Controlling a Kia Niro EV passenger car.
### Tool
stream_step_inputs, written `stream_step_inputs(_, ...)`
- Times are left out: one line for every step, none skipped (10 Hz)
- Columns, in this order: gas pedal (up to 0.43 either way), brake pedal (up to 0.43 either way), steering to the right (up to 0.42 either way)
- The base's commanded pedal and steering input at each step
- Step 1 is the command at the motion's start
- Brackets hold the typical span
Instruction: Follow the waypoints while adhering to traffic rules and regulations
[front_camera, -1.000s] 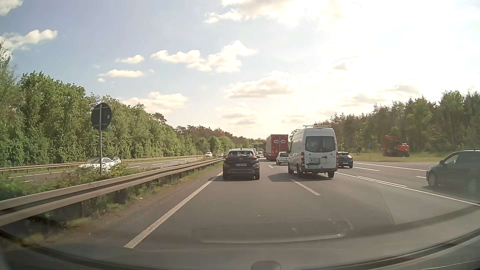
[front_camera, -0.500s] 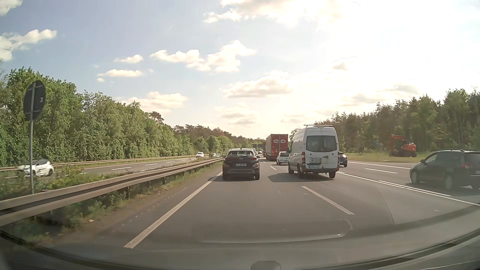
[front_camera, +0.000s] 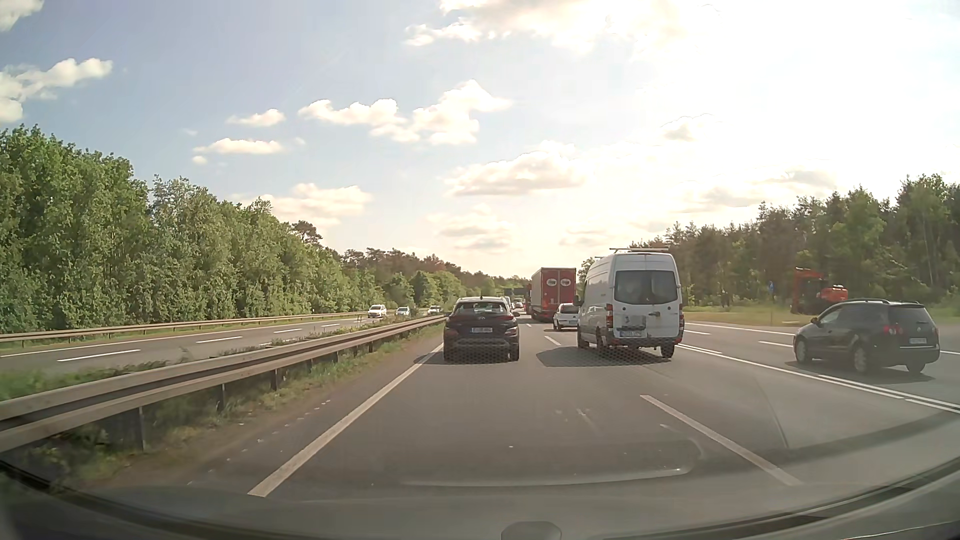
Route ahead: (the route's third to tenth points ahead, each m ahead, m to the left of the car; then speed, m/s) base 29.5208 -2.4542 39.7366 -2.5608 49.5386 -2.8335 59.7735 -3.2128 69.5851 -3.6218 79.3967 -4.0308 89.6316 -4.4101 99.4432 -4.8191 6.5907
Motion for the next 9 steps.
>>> stream_step_inputs(0.059, 0.000, 0.001)
stream_step_inputs(0.047, 0.000, 0.001)
stream_step_inputs(0.047, 0.000, 0.001)
stream_step_inputs(0.047, 0.000, 0.001)
stream_step_inputs(0.047, 0.000, 0.001)
stream_step_inputs(0.047, 0.000, 0.001)
stream_step_inputs(0.047, 0.000, 0.001)
stream_step_inputs(0.039, 0.000, 0.002)
stream_step_inputs(0.028, 0.000, 0.002)
